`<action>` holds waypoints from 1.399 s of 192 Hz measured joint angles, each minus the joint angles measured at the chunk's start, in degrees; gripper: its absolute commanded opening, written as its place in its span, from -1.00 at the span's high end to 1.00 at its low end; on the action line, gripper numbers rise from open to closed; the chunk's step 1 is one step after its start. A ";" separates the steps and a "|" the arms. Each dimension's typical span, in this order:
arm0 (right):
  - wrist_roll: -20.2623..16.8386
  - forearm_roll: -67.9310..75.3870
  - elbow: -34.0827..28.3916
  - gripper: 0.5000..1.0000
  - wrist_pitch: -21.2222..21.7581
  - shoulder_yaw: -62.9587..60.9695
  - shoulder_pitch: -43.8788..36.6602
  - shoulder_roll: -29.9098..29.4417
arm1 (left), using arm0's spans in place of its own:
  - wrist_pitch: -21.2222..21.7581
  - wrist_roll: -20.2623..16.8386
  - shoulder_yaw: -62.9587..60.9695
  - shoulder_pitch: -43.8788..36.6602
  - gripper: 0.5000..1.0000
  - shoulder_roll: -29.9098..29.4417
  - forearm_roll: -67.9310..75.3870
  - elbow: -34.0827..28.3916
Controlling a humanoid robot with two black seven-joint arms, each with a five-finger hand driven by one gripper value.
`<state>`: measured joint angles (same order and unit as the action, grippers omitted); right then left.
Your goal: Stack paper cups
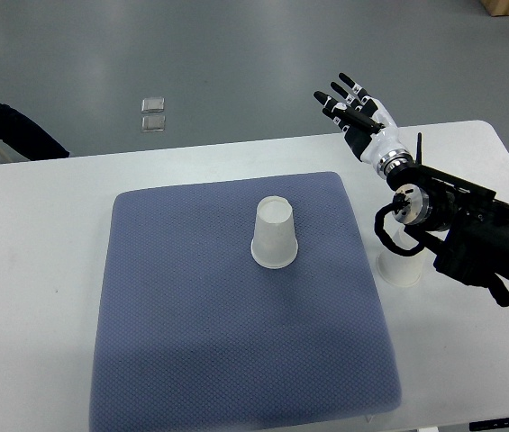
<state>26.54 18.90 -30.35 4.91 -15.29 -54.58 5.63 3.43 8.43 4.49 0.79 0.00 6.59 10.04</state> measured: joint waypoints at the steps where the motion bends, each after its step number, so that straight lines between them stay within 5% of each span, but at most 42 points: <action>1: 0.00 0.00 0.00 -0.66 0.00 0.00 0.00 0.00 | 0.00 0.00 0.00 0.00 -1.00 0.00 0.00 0.00; 268: -0.01 0.01 0.48 -0.66 -0.01 -1.85 -0.01 0.76 | 0.18 -0.03 -0.36 0.18 -1.00 0.00 0.01 -0.88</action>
<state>26.54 18.90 -29.86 4.90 -17.14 -54.59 6.39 3.61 8.39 4.13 0.97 0.00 6.60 9.16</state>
